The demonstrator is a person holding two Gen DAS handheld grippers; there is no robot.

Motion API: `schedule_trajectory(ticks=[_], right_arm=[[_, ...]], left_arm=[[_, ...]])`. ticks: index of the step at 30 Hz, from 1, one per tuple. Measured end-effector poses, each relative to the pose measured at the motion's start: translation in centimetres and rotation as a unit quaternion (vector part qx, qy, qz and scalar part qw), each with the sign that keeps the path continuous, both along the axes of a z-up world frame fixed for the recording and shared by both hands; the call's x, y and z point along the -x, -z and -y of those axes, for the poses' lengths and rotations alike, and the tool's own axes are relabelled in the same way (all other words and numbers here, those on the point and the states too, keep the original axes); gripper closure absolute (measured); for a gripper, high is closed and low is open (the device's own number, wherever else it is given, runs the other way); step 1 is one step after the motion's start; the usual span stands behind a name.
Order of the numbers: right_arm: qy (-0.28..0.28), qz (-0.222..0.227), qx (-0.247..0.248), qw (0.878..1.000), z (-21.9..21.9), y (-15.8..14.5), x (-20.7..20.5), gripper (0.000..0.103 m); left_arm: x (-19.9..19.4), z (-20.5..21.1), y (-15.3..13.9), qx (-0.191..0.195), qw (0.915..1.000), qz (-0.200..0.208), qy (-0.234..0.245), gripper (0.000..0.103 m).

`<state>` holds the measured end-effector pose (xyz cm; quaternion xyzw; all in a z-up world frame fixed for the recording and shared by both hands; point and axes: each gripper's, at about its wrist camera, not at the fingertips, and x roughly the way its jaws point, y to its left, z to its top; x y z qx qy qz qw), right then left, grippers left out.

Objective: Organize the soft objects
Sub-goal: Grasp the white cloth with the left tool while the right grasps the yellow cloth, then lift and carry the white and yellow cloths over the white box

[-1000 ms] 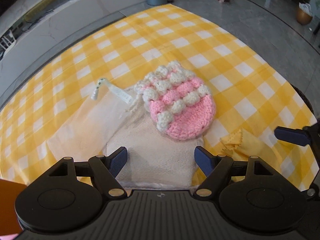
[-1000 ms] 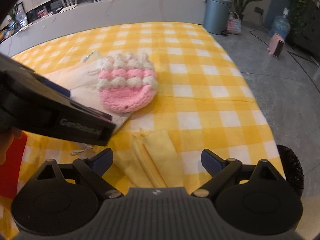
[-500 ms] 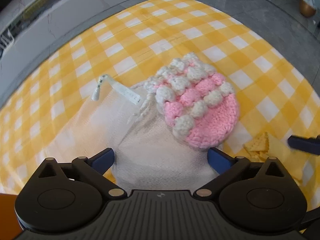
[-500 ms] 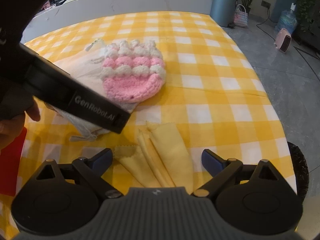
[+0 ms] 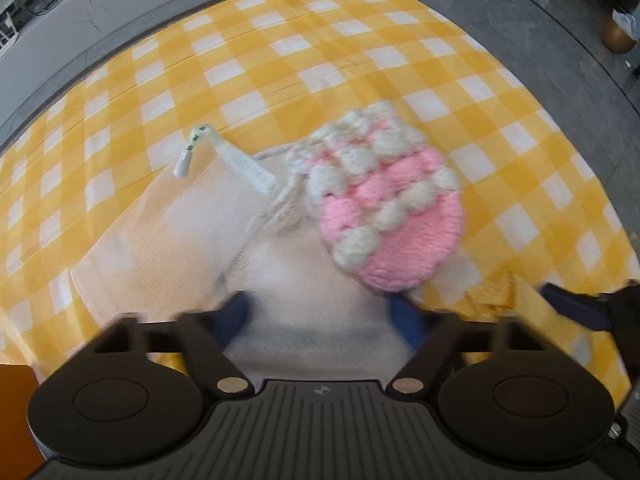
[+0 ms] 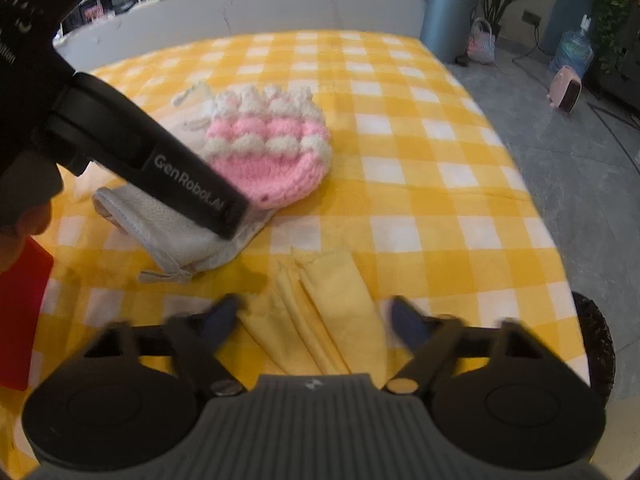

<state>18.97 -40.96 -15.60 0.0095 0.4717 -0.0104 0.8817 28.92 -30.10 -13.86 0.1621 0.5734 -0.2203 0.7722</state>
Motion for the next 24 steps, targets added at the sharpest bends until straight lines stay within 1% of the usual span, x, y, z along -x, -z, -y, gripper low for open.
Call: schedule_trajectory(ticks=[1, 2, 3, 4, 5, 7, 12, 15, 17, 20, 22, 24], right_arm=[[0.01, 0.004, 0.001, 1.0, 0.3, -0.1, 0.1, 0.057], [0.019, 0.006, 0.001, 1.0, 0.7, -0.2, 0.2, 0.066], [0.024, 0.008, 0.001, 1.0, 1.0, -0.3, 0.3, 0.07], [0.028, 0.01, 0.003, 1.0, 1.2, -0.3, 0.4, 0.078], [0.031, 0.012, 0.006, 0.999, 1.3, -0.3, 0.5, 0.085], [0.037, 0.013, 0.005, 0.999, 1.6, -0.4, 0.6, 0.092], [0.059, 0.027, -0.002, 0.998, 2.6, -1.1, 1.2, 0.093], [0.068, 0.055, -0.03, 0.996, 3.1, -2.1, 1.8, 0.093], [0.067, 0.065, -0.039, 0.995, 3.0, -2.6, 2.0, 0.093], [0.068, 0.063, -0.036, 0.995, 2.7, -2.5, 1.8, 0.093], [0.072, 0.058, -0.032, 0.995, 2.6, -2.4, 1.7, 0.093], [0.078, 0.053, -0.028, 0.995, 2.7, -2.2, 1.6, 0.093]], left_arm=[[0.2, 0.4, -0.2, -0.006, 0.9999, -0.002, 0.013, 0.065], [0.4, 0.8, -0.3, -0.015, 0.9996, 0.003, 0.023, 0.07], [0.7, 1.2, -0.3, -0.023, 0.9992, 0.008, 0.031, 0.076], [1.0, 1.6, -0.4, -0.031, 0.9987, 0.013, 0.038, 0.081], [1.4, 2.0, -0.4, -0.043, 0.9981, 0.019, 0.04, 0.082], [2.0, 2.5, -0.5, -0.06, 0.9972, 0.026, 0.037, 0.085], [3.3, 2.8, -1.4, -0.072, 0.996, 0.026, 0.045, 0.085], [4.4, 2.3, -2.2, -0.08, 0.9947, 0.036, 0.054, 0.085], [5.2, 1.6, -2.9, -0.081, 0.9938, 0.04, 0.065, 0.085], [6.1, 0.6, -3.7, -0.06, 0.9956, 0.037, 0.062, 0.085], [6.6, 0.1, -4.1, -0.044, 0.9972, 0.024, 0.056, 0.085], [7.5, -0.1, -4.6, -0.035, 0.9972, 0.021, 0.063, 0.085]])
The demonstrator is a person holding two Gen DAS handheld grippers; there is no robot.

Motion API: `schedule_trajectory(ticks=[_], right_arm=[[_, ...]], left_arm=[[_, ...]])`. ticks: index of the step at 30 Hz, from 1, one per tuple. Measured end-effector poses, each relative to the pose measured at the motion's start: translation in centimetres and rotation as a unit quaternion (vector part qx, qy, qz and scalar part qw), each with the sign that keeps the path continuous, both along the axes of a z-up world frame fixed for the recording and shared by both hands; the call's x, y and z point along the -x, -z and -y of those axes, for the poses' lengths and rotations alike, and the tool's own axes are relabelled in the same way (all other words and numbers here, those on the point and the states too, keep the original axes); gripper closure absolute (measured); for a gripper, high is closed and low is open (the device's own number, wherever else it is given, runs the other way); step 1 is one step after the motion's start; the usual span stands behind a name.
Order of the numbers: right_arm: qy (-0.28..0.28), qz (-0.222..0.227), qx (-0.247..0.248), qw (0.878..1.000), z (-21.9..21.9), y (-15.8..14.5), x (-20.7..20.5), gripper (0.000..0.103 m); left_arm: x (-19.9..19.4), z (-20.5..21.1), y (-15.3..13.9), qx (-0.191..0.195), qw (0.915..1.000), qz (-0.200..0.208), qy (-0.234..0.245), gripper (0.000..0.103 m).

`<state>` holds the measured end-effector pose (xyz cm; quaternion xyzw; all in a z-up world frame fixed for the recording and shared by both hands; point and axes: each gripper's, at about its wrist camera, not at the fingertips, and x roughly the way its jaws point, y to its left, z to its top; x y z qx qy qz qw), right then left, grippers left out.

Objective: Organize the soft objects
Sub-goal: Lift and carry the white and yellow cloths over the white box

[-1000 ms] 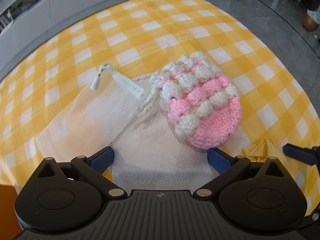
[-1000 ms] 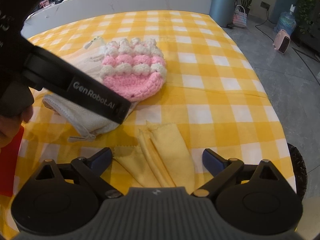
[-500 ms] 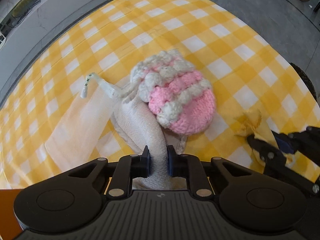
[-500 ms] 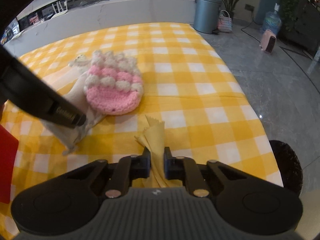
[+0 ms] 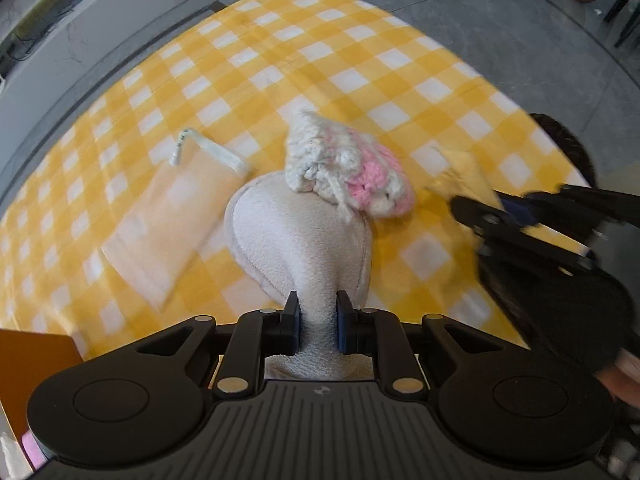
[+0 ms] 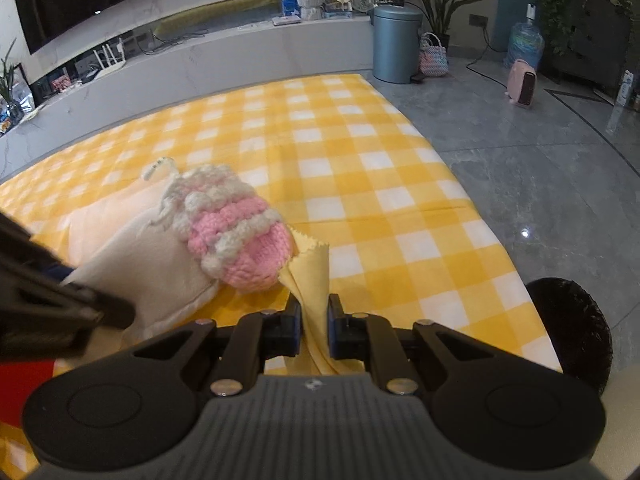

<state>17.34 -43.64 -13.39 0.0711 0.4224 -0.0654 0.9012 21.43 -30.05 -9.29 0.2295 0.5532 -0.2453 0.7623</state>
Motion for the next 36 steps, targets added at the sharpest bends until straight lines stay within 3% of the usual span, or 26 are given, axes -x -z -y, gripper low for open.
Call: schedule_trajectory(ticks=[4, 10, 15, 21, 26, 31, 36], right_arm=[[0.003, -0.008, -0.002, 1.0, 0.1, 0.5, -0.3, 0.093], [-0.012, -0.027, 0.029, 0.999, -1.1, 0.9, -0.7, 0.093], [-0.005, -0.014, 0.018, 1.0, -0.5, 0.6, -0.5, 0.093], [0.029, 0.024, -0.02, 0.999, 1.3, -0.6, 1.0, 0.093], [0.044, 0.035, -0.02, 0.998, 1.7, -1.0, 1.4, 0.092], [0.031, 0.047, -0.023, 0.998, 0.9, -1.6, 1.3, 0.092], [0.006, 0.081, -0.038, 0.996, -0.2, -3.0, 1.6, 0.092]], left_arm=[[2.2, 0.5, -0.7, -0.008, 0.9996, 0.018, 0.021, 0.085], [3.9, 0.2, -1.8, 0.006, 0.9996, 0.012, 0.024, 0.084], [4.6, -0.4, -3.3, 0.025, 0.9992, 0.024, 0.018, 0.084], [4.7, -2.2, -6.0, 0.065, 0.9973, 0.03, 0.016, 0.084], [4.5, -4.7, -9.1, 0.118, 0.992, 0.042, -0.004, 0.084], [4.5, -7.3, -11.5, 0.174, 0.9836, 0.044, -0.014, 0.084], [4.8, -10.4, -13.0, 0.184, 0.9789, 0.082, -0.035, 0.084]])
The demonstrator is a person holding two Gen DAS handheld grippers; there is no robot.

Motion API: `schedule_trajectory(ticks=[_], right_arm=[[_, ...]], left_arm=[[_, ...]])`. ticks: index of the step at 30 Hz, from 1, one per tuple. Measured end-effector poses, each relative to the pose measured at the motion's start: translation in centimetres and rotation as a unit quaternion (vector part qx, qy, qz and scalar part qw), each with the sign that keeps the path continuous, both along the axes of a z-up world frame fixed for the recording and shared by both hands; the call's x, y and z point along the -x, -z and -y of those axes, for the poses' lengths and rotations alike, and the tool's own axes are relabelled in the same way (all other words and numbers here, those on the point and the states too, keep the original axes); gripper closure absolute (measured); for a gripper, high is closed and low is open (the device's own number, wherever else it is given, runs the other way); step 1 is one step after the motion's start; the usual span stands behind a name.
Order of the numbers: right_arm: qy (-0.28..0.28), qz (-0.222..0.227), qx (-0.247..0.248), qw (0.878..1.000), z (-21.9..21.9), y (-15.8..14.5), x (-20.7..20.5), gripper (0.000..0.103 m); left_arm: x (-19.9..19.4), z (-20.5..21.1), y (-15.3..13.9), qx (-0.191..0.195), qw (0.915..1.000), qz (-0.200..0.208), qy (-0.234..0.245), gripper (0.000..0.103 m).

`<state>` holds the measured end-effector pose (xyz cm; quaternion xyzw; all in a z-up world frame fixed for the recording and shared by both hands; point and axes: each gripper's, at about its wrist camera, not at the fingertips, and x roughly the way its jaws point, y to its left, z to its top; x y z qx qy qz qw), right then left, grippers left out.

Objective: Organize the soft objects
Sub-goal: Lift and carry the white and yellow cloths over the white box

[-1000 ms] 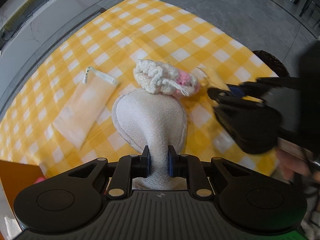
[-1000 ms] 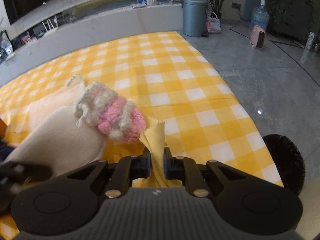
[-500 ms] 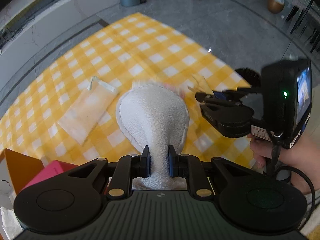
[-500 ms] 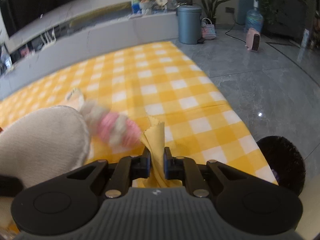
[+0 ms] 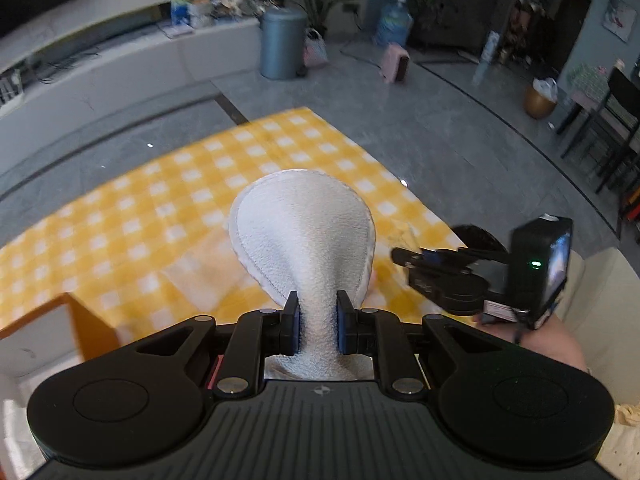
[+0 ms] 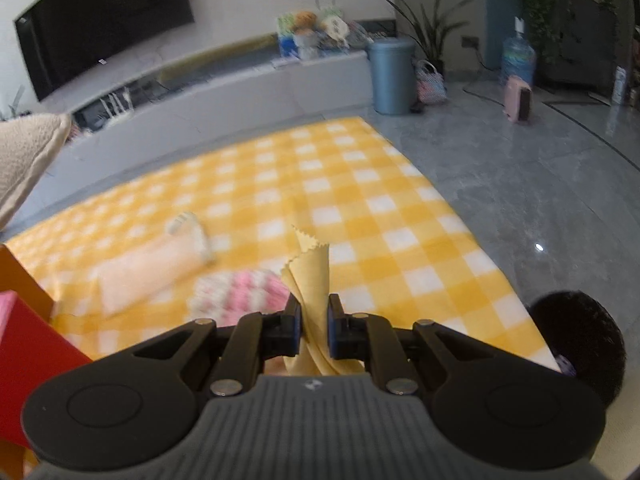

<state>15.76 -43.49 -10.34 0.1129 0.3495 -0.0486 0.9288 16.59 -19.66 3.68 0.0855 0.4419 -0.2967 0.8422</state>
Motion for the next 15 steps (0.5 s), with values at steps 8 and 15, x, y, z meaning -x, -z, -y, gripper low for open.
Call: schedule_trajectory(ticks=[8, 15], right_arm=[[-0.098, 0.09, -0.05, 0.99, -3.8, -4.2, 1.3, 0.092], [-0.191, 0.172, -0.08, 0.963, -10.7, -9.0, 2.3, 0.092]], left_arm=[[0.2, -10.1, -2.5, 0.042, 0.9947, 0.032, -0.088, 0.084], [1.1, -19.0, -1.5, 0.031, 0.9796, 0.068, -0.187, 0.084]])
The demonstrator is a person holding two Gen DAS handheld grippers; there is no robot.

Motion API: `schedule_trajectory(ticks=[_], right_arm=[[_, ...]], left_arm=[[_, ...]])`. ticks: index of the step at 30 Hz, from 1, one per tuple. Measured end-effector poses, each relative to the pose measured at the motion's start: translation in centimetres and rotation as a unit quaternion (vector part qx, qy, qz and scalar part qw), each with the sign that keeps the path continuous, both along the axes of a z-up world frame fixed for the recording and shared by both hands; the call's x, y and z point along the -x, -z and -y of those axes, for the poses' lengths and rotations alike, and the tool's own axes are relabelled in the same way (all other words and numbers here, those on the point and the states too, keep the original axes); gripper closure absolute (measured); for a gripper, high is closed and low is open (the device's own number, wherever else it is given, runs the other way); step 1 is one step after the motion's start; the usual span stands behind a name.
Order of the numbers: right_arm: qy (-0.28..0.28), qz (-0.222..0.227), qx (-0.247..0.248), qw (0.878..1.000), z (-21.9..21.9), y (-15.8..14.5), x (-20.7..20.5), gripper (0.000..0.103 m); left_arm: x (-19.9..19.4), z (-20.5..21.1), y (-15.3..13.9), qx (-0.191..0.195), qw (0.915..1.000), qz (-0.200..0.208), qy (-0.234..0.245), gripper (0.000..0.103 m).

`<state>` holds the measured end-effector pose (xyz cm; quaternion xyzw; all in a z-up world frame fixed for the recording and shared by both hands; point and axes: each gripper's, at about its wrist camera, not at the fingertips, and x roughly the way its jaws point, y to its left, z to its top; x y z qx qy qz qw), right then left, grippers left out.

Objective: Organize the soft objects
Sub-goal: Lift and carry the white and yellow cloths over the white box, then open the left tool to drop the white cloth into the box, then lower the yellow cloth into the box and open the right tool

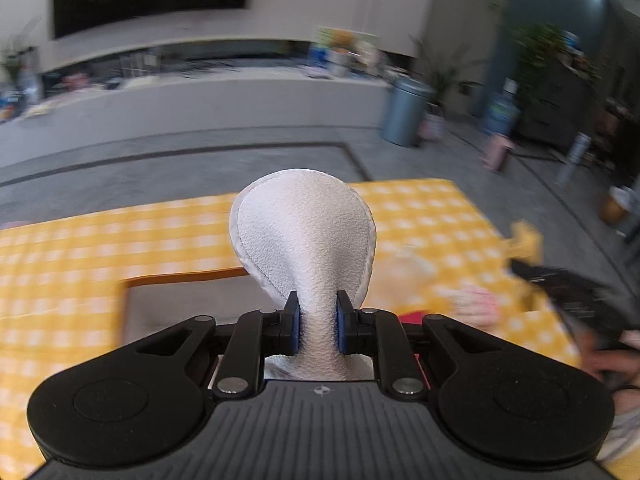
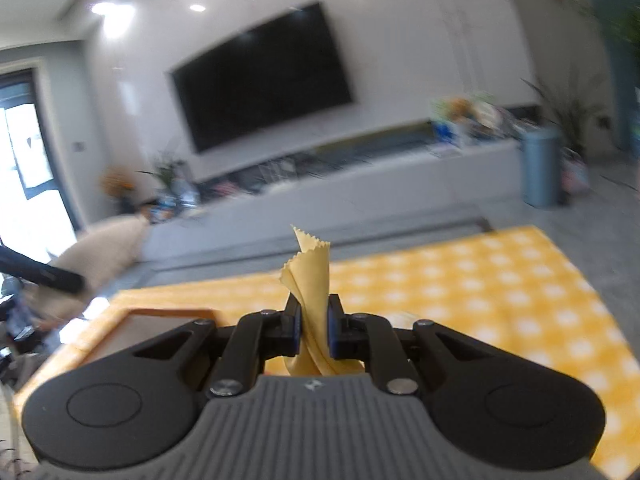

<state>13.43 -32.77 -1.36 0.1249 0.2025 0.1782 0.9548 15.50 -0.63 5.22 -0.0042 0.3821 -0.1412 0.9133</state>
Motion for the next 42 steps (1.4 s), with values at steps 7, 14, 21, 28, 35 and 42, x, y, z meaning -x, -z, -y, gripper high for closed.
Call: schedule_trajectory(ticks=[7, 14, 21, 28, 35, 42], right_arm=[[-0.106, 0.025, 0.028, 0.994, -10.0, -3.1, -0.8, 0.092], [-0.148, -0.007, 0.095, 0.984, -18.5, -1.7, -3.5, 0.093], [-0.156, -0.038, 0.122, 0.979, -20.0, 0.5, -4.7, 0.093], [-0.151, -0.049, 0.134, 0.978, -20.2, 0.9, -4.8, 0.093], [-0.151, -0.055, 0.159, 0.974, -21.0, 0.9, -5.0, 0.093], [-0.177, -0.032, 0.195, 0.964, -25.7, -0.1, -5.9, 0.093]], left_arm=[[-0.4, -3.6, 4.2, -0.029, 0.9966, 0.021, -0.074, 0.084], [-2.9, -2.6, 8.8, -0.087, 0.9949, 0.014, -0.05, 0.084], [-4.3, -2.7, 12.4, -0.12, 0.9906, -0.058, -0.031, 0.084], [-3.5, -4.5, 12.6, -0.093, 0.9887, -0.115, -0.025, 0.075], [2.3, -5.5, 7.8, -0.104, 0.9944, -0.019, -0.009, 0.012], [5.1, -8.8, 5.9, -0.107, 0.9867, 0.025, -0.12, 0.012]])
